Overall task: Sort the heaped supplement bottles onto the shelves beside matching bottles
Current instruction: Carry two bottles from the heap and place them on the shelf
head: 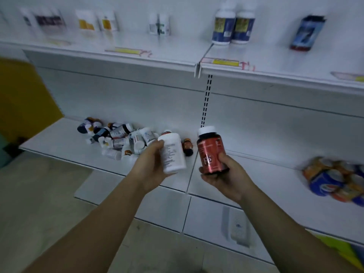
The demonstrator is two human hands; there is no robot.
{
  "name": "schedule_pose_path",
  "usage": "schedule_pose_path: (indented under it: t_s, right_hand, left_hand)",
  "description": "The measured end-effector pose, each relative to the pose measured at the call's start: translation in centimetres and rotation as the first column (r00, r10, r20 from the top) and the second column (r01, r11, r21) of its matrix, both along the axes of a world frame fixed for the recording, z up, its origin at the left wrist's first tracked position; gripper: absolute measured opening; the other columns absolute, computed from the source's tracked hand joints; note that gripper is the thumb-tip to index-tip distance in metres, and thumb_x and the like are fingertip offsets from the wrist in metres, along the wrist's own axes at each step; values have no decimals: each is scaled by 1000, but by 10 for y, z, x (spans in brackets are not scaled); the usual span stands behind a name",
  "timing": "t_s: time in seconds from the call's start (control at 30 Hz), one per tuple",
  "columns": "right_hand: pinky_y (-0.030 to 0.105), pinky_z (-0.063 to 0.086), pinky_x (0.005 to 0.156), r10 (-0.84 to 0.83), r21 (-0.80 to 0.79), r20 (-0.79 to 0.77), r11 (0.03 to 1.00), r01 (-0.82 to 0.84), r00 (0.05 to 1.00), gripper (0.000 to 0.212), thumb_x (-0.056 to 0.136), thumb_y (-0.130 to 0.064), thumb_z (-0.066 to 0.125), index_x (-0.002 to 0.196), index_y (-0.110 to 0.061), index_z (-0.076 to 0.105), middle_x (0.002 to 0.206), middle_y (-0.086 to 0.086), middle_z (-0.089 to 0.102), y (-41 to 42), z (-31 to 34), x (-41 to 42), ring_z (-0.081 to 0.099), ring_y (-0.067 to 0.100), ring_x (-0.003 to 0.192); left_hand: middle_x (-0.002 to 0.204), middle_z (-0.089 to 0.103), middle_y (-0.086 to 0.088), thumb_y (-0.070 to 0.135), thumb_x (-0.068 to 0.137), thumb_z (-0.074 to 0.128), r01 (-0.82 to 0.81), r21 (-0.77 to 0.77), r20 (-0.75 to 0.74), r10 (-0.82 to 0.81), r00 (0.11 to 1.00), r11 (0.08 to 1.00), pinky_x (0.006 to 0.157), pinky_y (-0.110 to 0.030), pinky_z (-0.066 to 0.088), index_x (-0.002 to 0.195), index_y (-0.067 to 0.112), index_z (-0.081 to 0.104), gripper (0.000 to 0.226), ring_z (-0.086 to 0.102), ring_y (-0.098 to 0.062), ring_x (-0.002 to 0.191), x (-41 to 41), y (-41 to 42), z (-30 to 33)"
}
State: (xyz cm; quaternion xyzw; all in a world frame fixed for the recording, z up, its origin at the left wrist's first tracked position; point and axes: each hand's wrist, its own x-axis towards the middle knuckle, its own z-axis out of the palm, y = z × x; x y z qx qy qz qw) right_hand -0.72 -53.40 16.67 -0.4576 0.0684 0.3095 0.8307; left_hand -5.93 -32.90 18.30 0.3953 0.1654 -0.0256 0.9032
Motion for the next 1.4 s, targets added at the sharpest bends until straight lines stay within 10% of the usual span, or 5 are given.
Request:
schedule_pose_path:
  t_s: [0.33,0.6,0.87,1.1,1.4]
  right_hand:
    - [40,59,65,-72,85,255,995,52,964,57,64,-39,74,112,-11,60,90,14,72,-30,91,-116,69,30,78]
    - [44,51,70,-177,80,384,984,158,906,60,72,-31,51,126,-6,52,102,15,67,-85,148,-146,63,32,90]
    - [44,55,80,-128,-139,661,947,288,740,62,62,-35,68,121,-20,55,107,5,68,-156,185,-161,68,21,93]
    - [34,53,68,-236,-170,643,884,436,729,39,83,-25,66,119,-23,50,108,6,65,-210,193,-168,67,21,89]
    - [47,52,85,-493,-180,487,751,635,721,41,91,-54,45,108,-19,57,100,10,71,-290,220,-177,68,27,94]
  left_hand:
    - [94,61,-18,25,73,55,175,13,194,-174,965,984,64,-38,58,135,5,43,66,64,-27,72,-91,-29,97]
    - [108,65,-20,36,77,41,279,-2,257,-269,928,960,61,-34,55,122,5,57,57,64,-29,74,-117,-79,142]
    - [86,66,-17,35,74,52,222,17,309,-217,926,975,65,-41,58,114,4,58,51,65,-29,75,-123,-163,171]
    - [97,67,-18,38,94,29,301,93,338,-315,887,949,73,-40,51,106,5,65,51,65,-28,76,-117,-221,179]
    - [95,69,-8,31,74,56,470,287,374,-549,748,835,73,-47,57,124,31,52,50,65,-26,82,-71,-314,194]
